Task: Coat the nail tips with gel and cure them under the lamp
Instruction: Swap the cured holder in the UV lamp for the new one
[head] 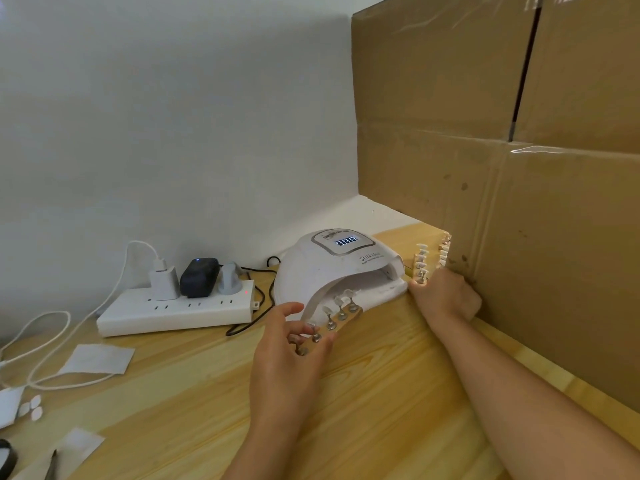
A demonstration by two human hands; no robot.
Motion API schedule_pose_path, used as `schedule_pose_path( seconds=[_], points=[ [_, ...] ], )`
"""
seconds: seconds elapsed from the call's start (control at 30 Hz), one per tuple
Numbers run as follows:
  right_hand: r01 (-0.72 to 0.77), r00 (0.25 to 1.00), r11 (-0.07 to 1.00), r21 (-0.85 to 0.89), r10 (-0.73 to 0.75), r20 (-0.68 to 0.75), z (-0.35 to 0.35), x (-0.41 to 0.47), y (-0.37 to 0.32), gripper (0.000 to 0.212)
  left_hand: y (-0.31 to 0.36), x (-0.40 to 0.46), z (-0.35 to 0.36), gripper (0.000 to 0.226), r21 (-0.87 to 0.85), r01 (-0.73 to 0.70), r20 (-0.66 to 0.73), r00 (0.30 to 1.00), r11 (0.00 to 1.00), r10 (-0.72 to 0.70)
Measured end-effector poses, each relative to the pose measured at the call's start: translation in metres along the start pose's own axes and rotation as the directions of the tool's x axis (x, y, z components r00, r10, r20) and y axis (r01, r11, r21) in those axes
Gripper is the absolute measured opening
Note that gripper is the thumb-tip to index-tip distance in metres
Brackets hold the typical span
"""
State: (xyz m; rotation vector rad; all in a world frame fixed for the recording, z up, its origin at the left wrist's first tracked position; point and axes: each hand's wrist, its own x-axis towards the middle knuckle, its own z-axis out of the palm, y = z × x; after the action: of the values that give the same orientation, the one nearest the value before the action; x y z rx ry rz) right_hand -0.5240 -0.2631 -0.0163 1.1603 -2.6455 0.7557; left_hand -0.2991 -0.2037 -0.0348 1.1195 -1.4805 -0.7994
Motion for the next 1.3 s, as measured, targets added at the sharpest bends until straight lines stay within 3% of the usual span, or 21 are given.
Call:
schedule_pose_path(
  seconds=[0.33, 0.47, 0.57, 0.73, 0.8, 0.9, 1.0, 1.07, 1.17, 1.3],
  points=[
    [0.088, 0.996, 0.995, 0.044, -0.088, 0.006, 0.002, -0.004, 0.005, 0.044, 0.002, 0.001, 0.0, 0.046, -0.053, 0.03, -0.048, 0.998, 0.998, -0.033],
    [0.183, 0.98, 0.979, 0.086, -0.189, 0.069, 0.0, -0.006, 0.004, 0.031, 0.002, 0.002, -0.001, 0.046, -0.068, 0.046, -0.059, 0.997, 0.997, -0.051],
    [0.164, 0.984, 0.985, 0.052, -0.167, 0.058, -0.002, -0.005, 0.0, 0.03, 0.003, 0.001, -0.002, 0.047, -0.065, 0.058, -0.055, 0.997, 0.996, -0.062],
    [0.167, 0.983, 0.986, 0.0, -0.166, 0.073, 0.0, -0.005, -0.002, 0.048, 0.004, 0.001, -0.002, 0.047, -0.065, 0.051, -0.044, 0.998, 0.997, -0.054],
    [0.171, 0.984, 0.984, 0.057, -0.173, 0.049, -0.001, -0.007, 0.0, 0.044, 0.003, 0.001, -0.002, 0.046, -0.058, 0.047, -0.031, 0.998, 0.997, -0.049],
    [0.242, 0.97, 0.901, 0.36, -0.228, -0.082, -0.007, -0.017, 0.004, 0.022, 0.003, 0.001, -0.001, 0.045, -0.032, 0.043, -0.006, 0.999, 0.999, -0.044],
    [0.462, 0.863, 0.708, 0.534, -0.499, -0.085, -0.015, -0.032, 0.007, 0.012, 0.001, 0.001, -0.001, 0.047, 0.009, 0.029, 0.01, 1.0, 1.0, -0.029],
    [0.563, 0.715, 0.63, 0.535, -0.696, 0.067, -0.023, -0.043, 0.008, 0.023, 0.001, 0.001, -0.001, 0.048, 0.025, 0.026, 0.015, 1.0, 0.999, -0.027],
    [0.656, 0.538, 0.554, 0.513, -0.819, 0.196, -0.026, -0.052, 0.008, 0.03, 0.001, 0.0, -0.002, 0.049, 0.031, 0.035, 0.02, 0.999, 0.999, -0.035],
    [0.613, 0.504, 0.531, 0.585, -0.833, 0.228, -0.027, -0.053, 0.011, 0.035, 0.002, 0.0, -0.003, 0.051, 0.041, 0.049, 0.044, 0.998, 0.998, -0.05]
  ],
)
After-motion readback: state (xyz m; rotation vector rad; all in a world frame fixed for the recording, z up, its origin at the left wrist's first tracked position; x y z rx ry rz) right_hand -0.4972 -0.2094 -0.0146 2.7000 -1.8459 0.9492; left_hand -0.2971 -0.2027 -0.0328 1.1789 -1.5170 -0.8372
